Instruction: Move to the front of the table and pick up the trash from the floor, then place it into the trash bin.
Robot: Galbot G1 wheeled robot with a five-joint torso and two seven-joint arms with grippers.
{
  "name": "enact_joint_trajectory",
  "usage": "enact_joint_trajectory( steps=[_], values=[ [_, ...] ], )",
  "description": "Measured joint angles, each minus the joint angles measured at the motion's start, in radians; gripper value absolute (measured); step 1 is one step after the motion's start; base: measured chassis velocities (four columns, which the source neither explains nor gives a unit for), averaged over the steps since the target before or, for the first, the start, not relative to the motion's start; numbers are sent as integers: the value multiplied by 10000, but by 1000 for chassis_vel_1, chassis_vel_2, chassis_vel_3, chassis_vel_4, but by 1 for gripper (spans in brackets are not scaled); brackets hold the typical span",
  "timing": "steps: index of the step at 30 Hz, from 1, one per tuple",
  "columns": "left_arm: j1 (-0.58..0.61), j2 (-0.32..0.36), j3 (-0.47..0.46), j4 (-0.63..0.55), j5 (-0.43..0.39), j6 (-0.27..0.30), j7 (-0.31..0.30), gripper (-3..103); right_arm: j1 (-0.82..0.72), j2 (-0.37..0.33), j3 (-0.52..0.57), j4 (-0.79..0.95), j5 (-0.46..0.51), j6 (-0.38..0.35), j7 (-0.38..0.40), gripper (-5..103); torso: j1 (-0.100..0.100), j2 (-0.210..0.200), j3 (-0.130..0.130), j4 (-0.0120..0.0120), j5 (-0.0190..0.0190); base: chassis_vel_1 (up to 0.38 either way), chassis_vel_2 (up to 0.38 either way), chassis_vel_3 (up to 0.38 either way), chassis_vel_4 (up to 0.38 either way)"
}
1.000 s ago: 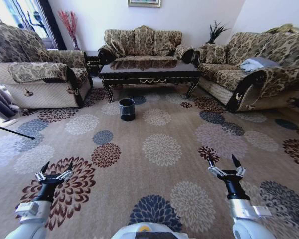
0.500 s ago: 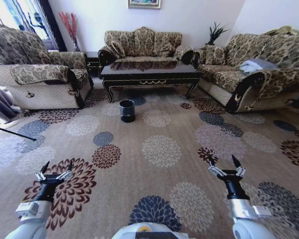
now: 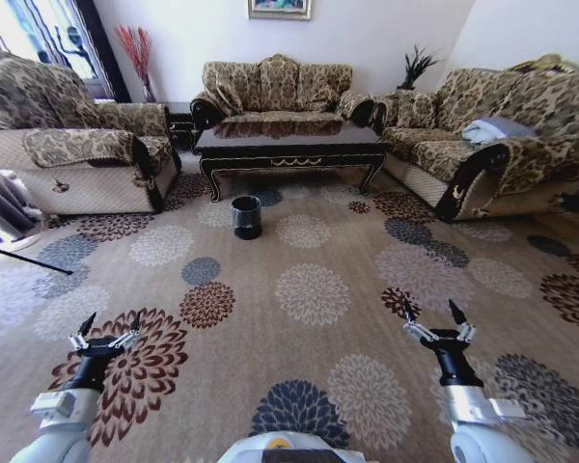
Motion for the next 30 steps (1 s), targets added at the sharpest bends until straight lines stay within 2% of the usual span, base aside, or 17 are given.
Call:
enact_joint_trajectory(
  steps=[30],
  values=[
    [0, 0, 0, 0, 0, 0, 0, 100, 0, 0, 0, 0, 0, 0, 0, 100, 416, 1187, 773, 1, 0, 0, 0, 0, 0]
  ],
)
